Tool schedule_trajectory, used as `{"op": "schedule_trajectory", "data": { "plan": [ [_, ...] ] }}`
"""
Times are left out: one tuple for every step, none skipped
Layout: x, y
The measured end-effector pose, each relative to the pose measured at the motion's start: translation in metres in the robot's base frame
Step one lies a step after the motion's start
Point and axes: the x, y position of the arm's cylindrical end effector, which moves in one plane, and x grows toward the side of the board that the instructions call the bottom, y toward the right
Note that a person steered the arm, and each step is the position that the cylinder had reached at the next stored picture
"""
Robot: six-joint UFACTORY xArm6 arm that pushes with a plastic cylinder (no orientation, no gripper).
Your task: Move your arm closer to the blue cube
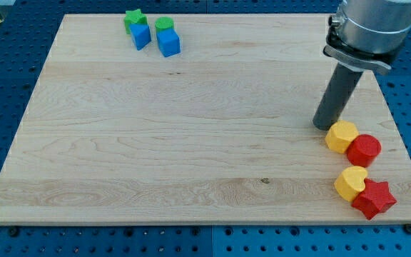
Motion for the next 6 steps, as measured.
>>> {"op": "schedule_trajectory", "data": {
  "plan": [
    [0.016,0.016],
    [0.034,0.035],
    [0.034,0.043],
    [-0.009,0.019],
    [-0.047,-0.051],
    [-0.081,-0.151]
  ]
}}
